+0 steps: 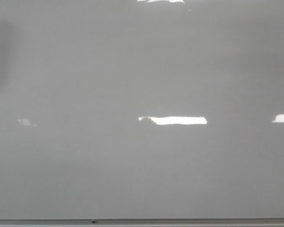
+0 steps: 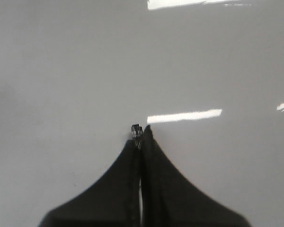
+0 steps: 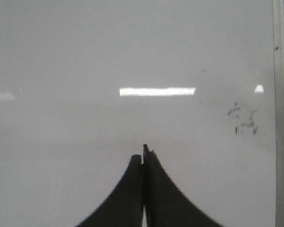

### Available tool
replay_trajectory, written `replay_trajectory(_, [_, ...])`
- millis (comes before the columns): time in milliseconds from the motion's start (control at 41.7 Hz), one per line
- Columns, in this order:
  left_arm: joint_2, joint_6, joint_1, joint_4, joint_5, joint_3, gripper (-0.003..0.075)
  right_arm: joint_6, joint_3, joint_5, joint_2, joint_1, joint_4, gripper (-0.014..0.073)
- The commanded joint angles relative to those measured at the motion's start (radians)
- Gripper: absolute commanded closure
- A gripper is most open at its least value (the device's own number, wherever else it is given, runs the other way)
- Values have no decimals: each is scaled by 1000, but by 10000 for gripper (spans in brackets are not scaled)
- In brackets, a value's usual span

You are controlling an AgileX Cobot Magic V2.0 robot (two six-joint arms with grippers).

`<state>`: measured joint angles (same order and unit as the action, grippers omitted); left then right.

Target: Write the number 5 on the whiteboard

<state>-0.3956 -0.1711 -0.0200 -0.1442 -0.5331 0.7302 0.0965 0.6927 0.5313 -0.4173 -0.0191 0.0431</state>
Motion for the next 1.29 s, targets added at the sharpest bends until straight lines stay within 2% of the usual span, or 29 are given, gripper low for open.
replay_trajectory(0, [-64,1,-1,-10,26,34,741,-11,31,-33,-83,-4,6,656])
replay_trajectory(335, [-178,1,-1,-23,-1,5,740,-12,31,-11,-249,30,-6,641])
replay_trajectory(431, [-199,1,-6,-27,-13,-6,740,-22,31,-2,-278,94,-5,571])
replay_trajectory(599, [-219,1,-61,-19,-6,-6,728,-65,31,20,-319,179,-3,348])
replay_trajectory(647, [-228,1,-75,-6,-4,-6,693,-65,31,21,-324,179,-3,279])
replay_trajectory(719, [-241,1,-84,5,-4,-6,588,-64,31,20,-336,178,-3,204])
replay_trajectory(791, [-260,1,-84,3,0,-6,420,-61,31,19,-340,178,-3,147])
replay_trajectory(839, [-278,5,-84,3,18,-6,262,-48,31,19,-340,178,-3,105])
replay_trajectory(887, [-306,9,-84,3,26,-2,149,-36,31,18,-340,178,-3,90])
replay_trajectory(911, [-320,9,-84,1,35,-3,119,-34,31,18,-340,178,-3,87])
replay_trajectory(959, [-349,9,-84,-4,45,-3,97,-27,31,18,-340,178,-3,85])
replay_trajectory(1270, [-557,62,-82,-9,119,31,100,-27,31,18,-340,178,-3,85])
